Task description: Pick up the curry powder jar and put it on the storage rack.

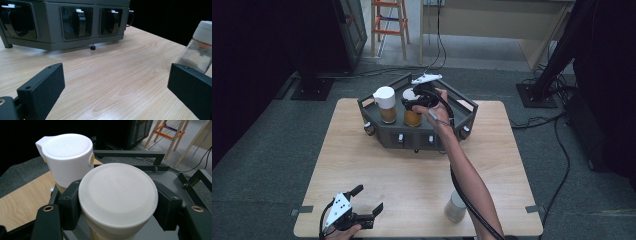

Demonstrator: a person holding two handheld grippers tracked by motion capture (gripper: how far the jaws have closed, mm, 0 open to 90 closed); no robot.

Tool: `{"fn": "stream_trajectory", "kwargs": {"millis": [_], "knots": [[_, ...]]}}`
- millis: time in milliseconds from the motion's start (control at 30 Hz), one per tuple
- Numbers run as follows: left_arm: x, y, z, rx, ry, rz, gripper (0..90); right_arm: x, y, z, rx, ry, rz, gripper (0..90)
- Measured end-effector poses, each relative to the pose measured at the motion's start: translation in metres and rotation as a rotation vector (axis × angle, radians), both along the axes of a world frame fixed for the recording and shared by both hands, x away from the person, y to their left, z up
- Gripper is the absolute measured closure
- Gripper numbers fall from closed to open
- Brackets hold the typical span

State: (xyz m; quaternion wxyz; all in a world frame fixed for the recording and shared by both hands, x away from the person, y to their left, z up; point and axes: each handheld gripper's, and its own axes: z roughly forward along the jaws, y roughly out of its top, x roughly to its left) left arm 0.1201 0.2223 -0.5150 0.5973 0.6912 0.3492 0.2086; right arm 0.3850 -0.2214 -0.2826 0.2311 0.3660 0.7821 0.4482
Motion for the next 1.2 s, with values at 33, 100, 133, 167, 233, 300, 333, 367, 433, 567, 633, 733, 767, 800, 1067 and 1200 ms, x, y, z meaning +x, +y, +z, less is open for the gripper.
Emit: {"fn": "stream_trajectory", "kwargs": {"millis": [33,100,133,167,233,300,333,367,433,567,633,733,767,800,1067,1200], "knots": [[0.000,0.000,0.000,0.001,0.000,-0.001,0.9,0.000,0.000,-0.001,0.002,-0.002,-0.001,33.3],[0.000,0.000,0.000,0.004,-0.001,-0.002,0.9,0.000,-0.001,-0.003,0.015,-0.003,-0.006,33.2],[0.000,0.000,0.000,0.004,-0.002,-0.002,0.9,0.000,-0.002,-0.004,0.021,-0.001,-0.009,33.1],[0.000,0.000,0.000,0.005,-0.002,-0.003,0.9,0.000,-0.004,-0.004,0.025,-0.001,-0.008,33.0],[0.000,0.000,0.000,0.003,-0.002,-0.002,0.9,-0.001,-0.005,-0.005,0.034,0.003,-0.009,28.5],[0.000,0.000,0.000,0.005,-0.002,-0.003,0.9,-0.002,-0.006,-0.005,0.028,0.005,-0.012,24.5],[0.000,0.000,0.000,0.004,-0.002,-0.003,0.9,-0.004,-0.007,-0.006,0.032,0.001,-0.015,23.0],[0.000,0.000,0.000,0.005,-0.002,-0.003,0.9,-0.006,-0.008,-0.008,0.040,-0.003,-0.017,20.3],[0.000,0.000,0.000,0.006,-0.001,-0.002,0.9,-0.008,-0.011,-0.009,0.061,-0.002,-0.027,13.6],[0.000,-0.001,0.000,0.005,0.000,-0.001,0.9,-0.017,-0.019,-0.011,0.111,0.000,-0.045,4.6],[0.000,-0.001,0.000,0.006,0.000,-0.001,0.9,-0.021,-0.021,-0.011,0.110,-0.011,-0.046,3.4],[0.000,-0.001,0.000,0.006,0.000,-0.001,0.9,-0.027,-0.027,-0.011,0.134,-0.016,-0.041,2.5],[0.000,-0.001,0.000,0.006,-0.001,-0.001,0.9,-0.029,-0.028,-0.011,0.141,-0.018,-0.040,2.4],[0.000,-0.001,0.000,0.006,-0.001,-0.001,0.9,-0.030,-0.029,-0.011,0.144,-0.021,-0.038,2.5],[-0.001,-0.001,0.000,0.007,-0.002,0.000,0.9,-0.043,-0.033,-0.011,0.153,-0.048,-0.023,2.4],[-0.001,-0.001,0.001,0.008,-0.003,0.000,0.9,-0.048,-0.036,-0.013,0.170,-0.050,-0.011,2.5]]}}
